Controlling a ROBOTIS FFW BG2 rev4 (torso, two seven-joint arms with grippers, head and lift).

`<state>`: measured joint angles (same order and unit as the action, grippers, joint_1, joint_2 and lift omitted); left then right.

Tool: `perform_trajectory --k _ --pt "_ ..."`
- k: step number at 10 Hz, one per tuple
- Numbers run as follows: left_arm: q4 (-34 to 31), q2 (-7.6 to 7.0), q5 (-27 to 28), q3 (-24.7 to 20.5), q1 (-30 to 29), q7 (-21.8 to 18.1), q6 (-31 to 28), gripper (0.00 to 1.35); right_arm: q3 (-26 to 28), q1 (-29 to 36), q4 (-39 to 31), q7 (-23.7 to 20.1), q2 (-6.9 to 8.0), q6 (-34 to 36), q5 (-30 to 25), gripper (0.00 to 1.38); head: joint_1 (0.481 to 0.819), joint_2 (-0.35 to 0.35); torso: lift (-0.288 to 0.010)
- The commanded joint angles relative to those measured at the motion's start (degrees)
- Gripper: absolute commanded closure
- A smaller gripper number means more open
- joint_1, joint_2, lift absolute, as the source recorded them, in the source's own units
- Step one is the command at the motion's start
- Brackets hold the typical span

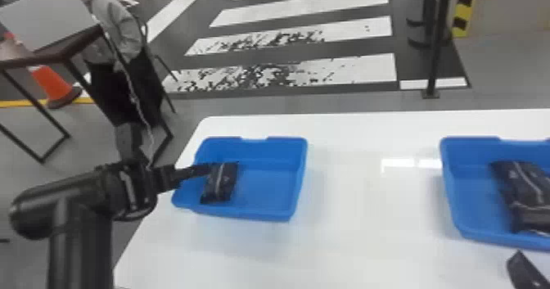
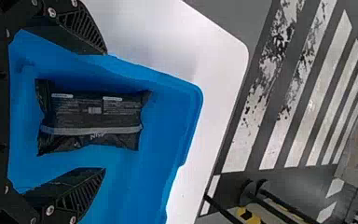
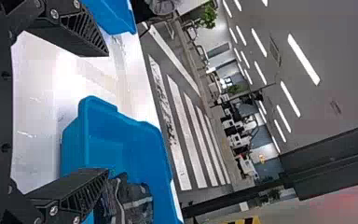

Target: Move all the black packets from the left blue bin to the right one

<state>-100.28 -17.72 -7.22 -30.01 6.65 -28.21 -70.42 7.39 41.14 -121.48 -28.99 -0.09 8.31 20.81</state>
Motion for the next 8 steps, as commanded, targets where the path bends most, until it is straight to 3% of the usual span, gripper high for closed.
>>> perform_trajectory --k 1,2,3,5,6,8 --pt "3.6 -1.7 -2.5 3.96 2.35 -0.01 -0.03 0.15 -0.54 -0.36 0.47 -0.28 0.14 0.4 0.32 0.15 0.695 0.35 -0.138" --pt "4.02 -1.88 -4.78 5.56 2.77 -0.01 0.4 0.15 -0.54 -0.65 0.75 -0.36 0.14 0.54 0.32 0.15 0.695 0.35 -0.138" --pt "4.02 -1.17 -4.67 5.79 3.76 -0.01 0.26 0.15 -0.54 -0.51 0.89 -0.45 0.14 1.1 0.67 0.15 0.695 0.35 -0.138" --pt "4.16 -0.56 -1.35 4.99 5.17 0.34 -2.13 0.15 -0.88 -1.21 1.6 -0.89 0.14 1.1 1.01 0.15 0.695 0.323 -0.138" --pt "6.13 -0.65 -1.47 5.22 6.01 0.43 -2.42 0.15 -0.88 -1.35 1.88 -0.98 0.14 1.25 1.35 0.15 0.695 0.331 -0.138" --pt "11.61 -2.14 -3.87 9.33 8.54 0.43 -2.7 0.15 -1.0 -1.63 2.16 -1.16 0.14 1.39 1.81 0.15 0.695 0.335 -0.138"
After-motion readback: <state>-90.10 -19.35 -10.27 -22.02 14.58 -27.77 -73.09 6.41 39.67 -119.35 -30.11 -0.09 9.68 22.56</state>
